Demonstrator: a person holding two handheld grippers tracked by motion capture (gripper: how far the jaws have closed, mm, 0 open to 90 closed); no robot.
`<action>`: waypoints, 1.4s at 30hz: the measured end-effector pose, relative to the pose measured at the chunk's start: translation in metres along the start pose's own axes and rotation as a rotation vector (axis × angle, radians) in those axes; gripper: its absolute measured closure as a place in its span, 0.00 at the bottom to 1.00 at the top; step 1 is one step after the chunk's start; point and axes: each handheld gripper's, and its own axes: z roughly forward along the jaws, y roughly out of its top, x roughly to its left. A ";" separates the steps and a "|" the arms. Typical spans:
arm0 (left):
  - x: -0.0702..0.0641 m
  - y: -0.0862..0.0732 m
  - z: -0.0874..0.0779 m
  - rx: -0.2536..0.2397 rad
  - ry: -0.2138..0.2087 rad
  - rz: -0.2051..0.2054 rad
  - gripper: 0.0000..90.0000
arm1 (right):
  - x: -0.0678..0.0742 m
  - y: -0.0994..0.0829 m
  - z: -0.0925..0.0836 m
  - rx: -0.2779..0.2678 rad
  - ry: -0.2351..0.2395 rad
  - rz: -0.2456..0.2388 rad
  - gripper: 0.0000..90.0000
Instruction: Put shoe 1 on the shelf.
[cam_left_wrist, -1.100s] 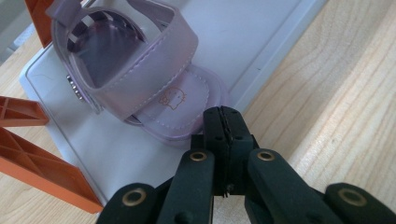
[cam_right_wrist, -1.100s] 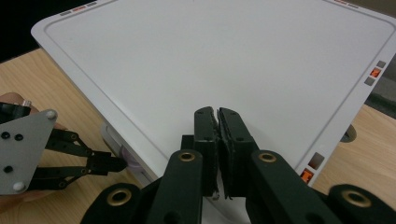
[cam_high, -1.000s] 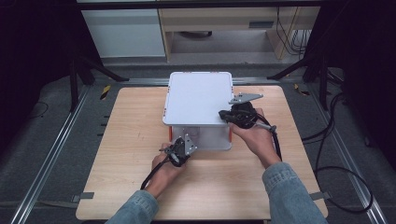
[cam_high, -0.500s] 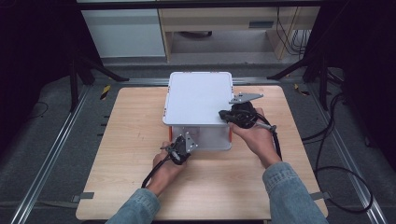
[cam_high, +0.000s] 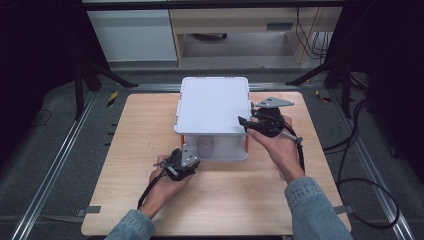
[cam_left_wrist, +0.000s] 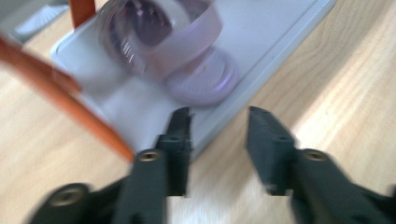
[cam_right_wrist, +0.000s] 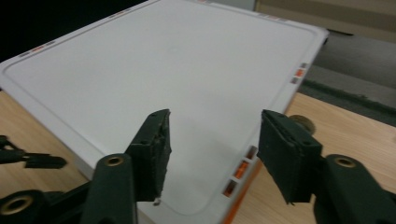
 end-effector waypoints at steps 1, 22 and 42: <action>0.007 -0.007 -0.009 -0.007 0.015 -0.029 0.54 | -0.003 0.000 -0.004 -0.006 -0.019 0.010 0.42; 0.094 -0.086 -0.044 0.086 0.182 -0.292 0.15 | -0.057 -0.058 -0.070 -0.055 -0.179 0.110 0.56; 0.094 -0.089 -0.044 0.093 0.174 -0.314 0.18 | -0.043 -0.142 -0.050 0.189 -0.172 0.138 0.68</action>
